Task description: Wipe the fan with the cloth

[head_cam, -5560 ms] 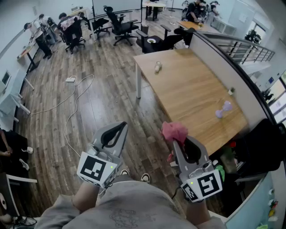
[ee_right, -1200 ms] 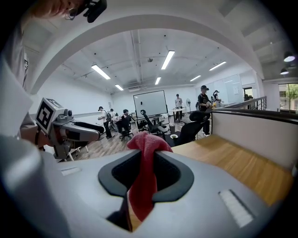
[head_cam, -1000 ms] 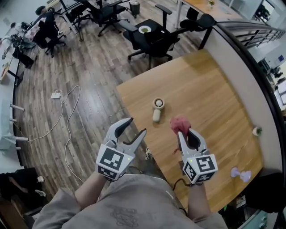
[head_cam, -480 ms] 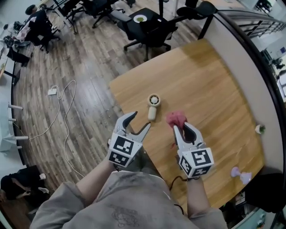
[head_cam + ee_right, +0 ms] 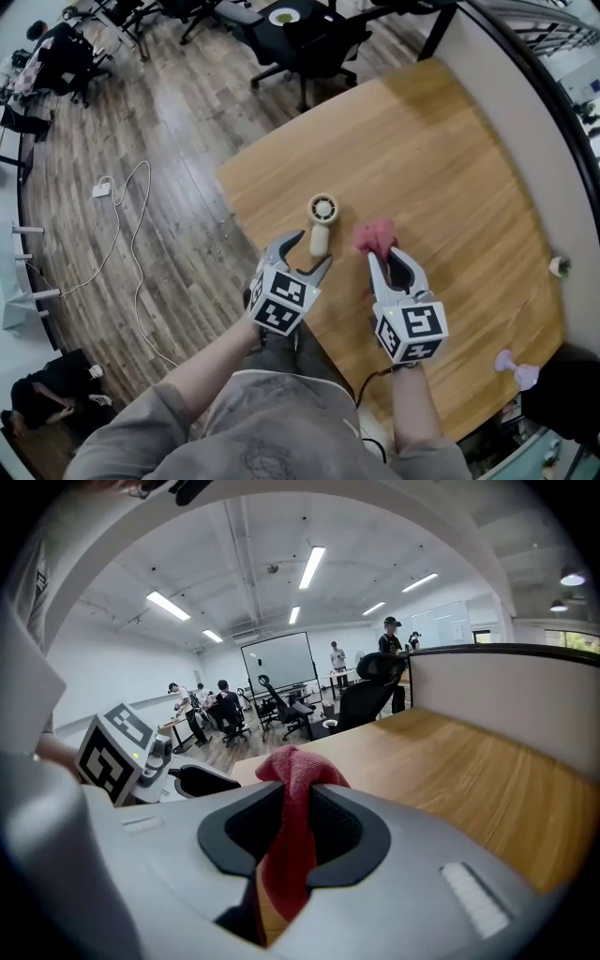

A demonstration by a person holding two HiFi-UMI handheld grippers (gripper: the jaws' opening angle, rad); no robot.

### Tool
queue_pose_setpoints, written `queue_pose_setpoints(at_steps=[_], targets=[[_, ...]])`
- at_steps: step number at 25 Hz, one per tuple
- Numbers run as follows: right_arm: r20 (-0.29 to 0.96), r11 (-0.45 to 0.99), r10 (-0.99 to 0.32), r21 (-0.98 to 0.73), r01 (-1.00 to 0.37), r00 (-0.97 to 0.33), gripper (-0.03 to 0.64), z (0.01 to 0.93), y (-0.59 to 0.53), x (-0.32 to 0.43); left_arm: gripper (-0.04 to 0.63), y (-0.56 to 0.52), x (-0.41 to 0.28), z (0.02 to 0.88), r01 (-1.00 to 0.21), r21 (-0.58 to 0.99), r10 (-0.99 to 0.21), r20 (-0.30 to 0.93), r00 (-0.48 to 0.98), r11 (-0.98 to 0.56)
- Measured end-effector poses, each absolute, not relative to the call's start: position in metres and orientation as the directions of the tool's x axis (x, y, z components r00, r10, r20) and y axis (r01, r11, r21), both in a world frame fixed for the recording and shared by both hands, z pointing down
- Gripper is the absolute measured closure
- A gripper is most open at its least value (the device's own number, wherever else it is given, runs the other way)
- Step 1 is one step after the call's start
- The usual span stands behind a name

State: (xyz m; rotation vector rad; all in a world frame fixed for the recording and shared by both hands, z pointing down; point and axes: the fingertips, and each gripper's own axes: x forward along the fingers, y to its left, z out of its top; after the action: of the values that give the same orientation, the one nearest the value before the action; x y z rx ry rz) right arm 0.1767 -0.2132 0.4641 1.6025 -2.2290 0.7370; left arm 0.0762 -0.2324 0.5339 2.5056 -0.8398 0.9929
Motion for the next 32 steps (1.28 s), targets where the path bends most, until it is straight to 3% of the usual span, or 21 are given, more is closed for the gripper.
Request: queue_pose_setpoints(at_steps=[7,11,17,27,32], targets=[[0.529,0.254,-0.773,-0.248,-0.935,-0.35,0.532,0.488,-0.229,0.163,0.288,-0.239,0.085,0.602,-0.639,0.102,-0.362,0.751,0.552,-0.762],[0.542,0.248,-0.763,-0.256,-0.934,-0.351,0.532,0.504,-0.238,0.159,0.291,-0.249,0.091,0.62,-0.66,0.172,-0.345,0.742,0.575,-0.731],[0.557,0.236,-0.754,-0.265,-0.935,-0.348,0.532,0.523,-0.251,0.158,0.318,-0.25,0.089,0.628,-0.598,0.117,-0.322,0.752,0.575,-0.793],[0.581,0.232,-0.744,-0.238,-0.943,-0.329,0.532,0.538,-0.273,0.153,0.353,-0.246,0.063,0.621,-0.32,0.186,-0.113,0.681,0.724,-0.929],[0.597,0.241,-0.731,-0.225,-0.944,-0.329,0.532,0.549,-0.281,0.143,0.364,-0.248,0.038,0.62,-0.132,0.105,-0.026,0.678,0.735,-0.986]])
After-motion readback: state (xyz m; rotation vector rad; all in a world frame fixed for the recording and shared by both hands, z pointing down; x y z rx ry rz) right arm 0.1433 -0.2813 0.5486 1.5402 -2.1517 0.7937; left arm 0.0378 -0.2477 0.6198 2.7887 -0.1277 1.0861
